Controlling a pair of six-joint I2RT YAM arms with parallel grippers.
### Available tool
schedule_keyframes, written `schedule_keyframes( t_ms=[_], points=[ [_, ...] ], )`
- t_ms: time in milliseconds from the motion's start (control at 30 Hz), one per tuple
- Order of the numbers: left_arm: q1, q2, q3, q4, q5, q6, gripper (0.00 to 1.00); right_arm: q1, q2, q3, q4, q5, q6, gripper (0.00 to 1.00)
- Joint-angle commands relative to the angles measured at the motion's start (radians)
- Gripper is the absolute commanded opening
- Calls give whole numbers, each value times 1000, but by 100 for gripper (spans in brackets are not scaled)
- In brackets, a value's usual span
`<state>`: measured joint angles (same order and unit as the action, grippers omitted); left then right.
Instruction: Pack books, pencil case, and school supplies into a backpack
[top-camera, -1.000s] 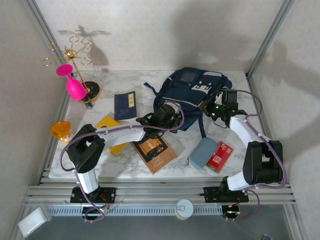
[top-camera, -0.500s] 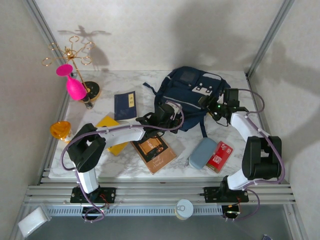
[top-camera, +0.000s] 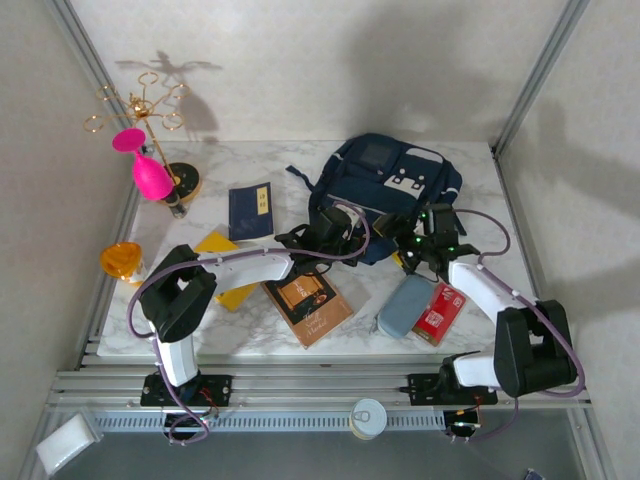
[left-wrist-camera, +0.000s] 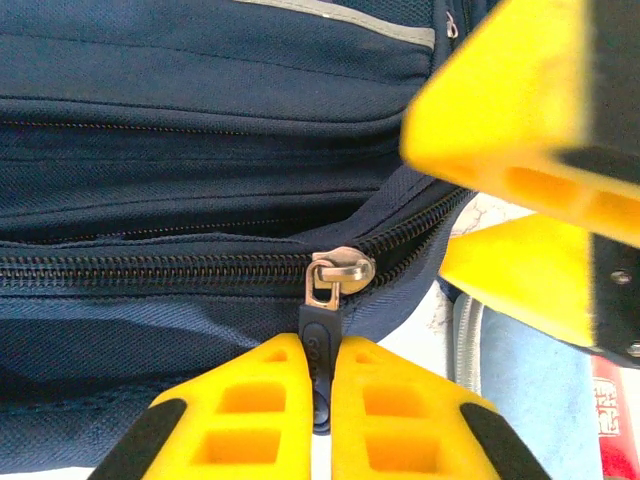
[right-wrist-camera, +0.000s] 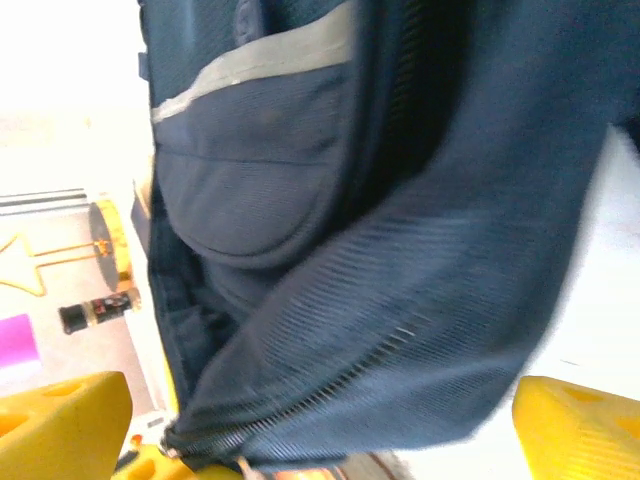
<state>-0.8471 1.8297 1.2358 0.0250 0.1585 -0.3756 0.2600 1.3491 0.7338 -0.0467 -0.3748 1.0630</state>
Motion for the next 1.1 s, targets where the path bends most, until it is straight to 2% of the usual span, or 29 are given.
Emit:
schedule_keyframes(
  t_ms=[0,100,267,367,433,467,567,700,800,900,1000,1067],
  points=[
    [1,6,53,38,26,-16,0,40,64,36,127,95,121,90],
    [0,2,52,33,31,-17,0,58,118,86,139,153,92,72],
    [-2,-10,70,-39,11,-20,0,76,167,164,103,158,-26,29],
    [-1,-48,38,-84,-43,-38,0,71,138,178,65,143,-162,13],
    [2,-75,11,-122,-85,-55,0,61,109,197,-6,164,-269,5],
    [6,-91,-9,-139,-107,-62,0,36,91,199,-35,165,-311,3],
    [22,-118,-70,-163,-155,-68,0,-76,49,182,-41,18,-413,2],
    [49,-119,-119,-152,-118,-41,0,-191,61,231,-138,-60,-544,2],
    [54,-106,-107,-142,-89,-32,0,-206,79,258,-156,-88,-574,3],
    [50,-94,-75,-116,-22,-31,0,-201,76,235,-97,-163,-528,4],
    [24,-105,-55,-66,12,-52,0,-195,70,233,-97,-168,-502,5],
    [-6,-111,-38,-24,25,-65,16,-184,55,219,-82,-171,-495,5]
  ],
)
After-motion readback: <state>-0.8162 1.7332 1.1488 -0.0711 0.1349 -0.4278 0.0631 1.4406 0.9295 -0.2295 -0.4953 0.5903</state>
